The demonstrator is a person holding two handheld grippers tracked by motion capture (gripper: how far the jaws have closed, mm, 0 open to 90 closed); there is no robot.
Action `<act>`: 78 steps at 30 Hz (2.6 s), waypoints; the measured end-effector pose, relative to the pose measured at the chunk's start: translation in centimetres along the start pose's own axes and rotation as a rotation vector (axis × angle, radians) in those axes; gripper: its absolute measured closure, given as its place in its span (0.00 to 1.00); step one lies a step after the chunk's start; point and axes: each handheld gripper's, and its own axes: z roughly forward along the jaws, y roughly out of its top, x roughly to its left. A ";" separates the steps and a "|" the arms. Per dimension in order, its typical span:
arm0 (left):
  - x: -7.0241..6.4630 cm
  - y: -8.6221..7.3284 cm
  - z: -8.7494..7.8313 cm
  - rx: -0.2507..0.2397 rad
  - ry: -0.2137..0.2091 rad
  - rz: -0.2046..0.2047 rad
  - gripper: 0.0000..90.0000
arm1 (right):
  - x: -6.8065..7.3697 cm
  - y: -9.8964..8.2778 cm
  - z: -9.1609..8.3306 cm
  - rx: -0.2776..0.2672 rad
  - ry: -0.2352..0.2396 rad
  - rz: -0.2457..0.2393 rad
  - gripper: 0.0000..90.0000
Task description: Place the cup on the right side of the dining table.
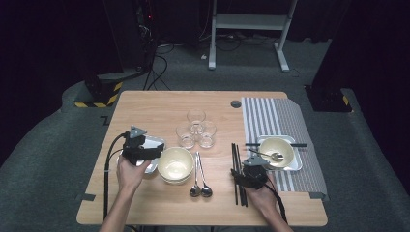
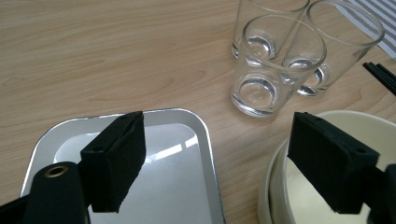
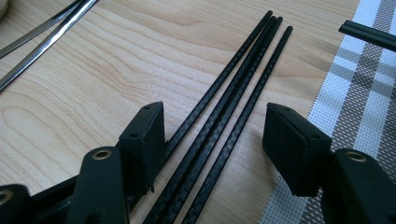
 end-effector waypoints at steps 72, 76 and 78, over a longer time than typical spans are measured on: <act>-5.8 7.3 10.4 0.191 -0.040 0.208 0.16 | -0.3 -0.1 -0.2 -0.004 -0.011 0.009 0.49; -5.9 7.3 10.8 0.205 -0.035 0.213 0.17 | -0.3 -0.1 -0.2 -0.004 -0.011 0.010 0.49; -5.9 7.4 10.9 0.208 -0.036 0.213 0.17 | -0.3 -0.1 -0.2 -0.004 -0.011 0.010 0.49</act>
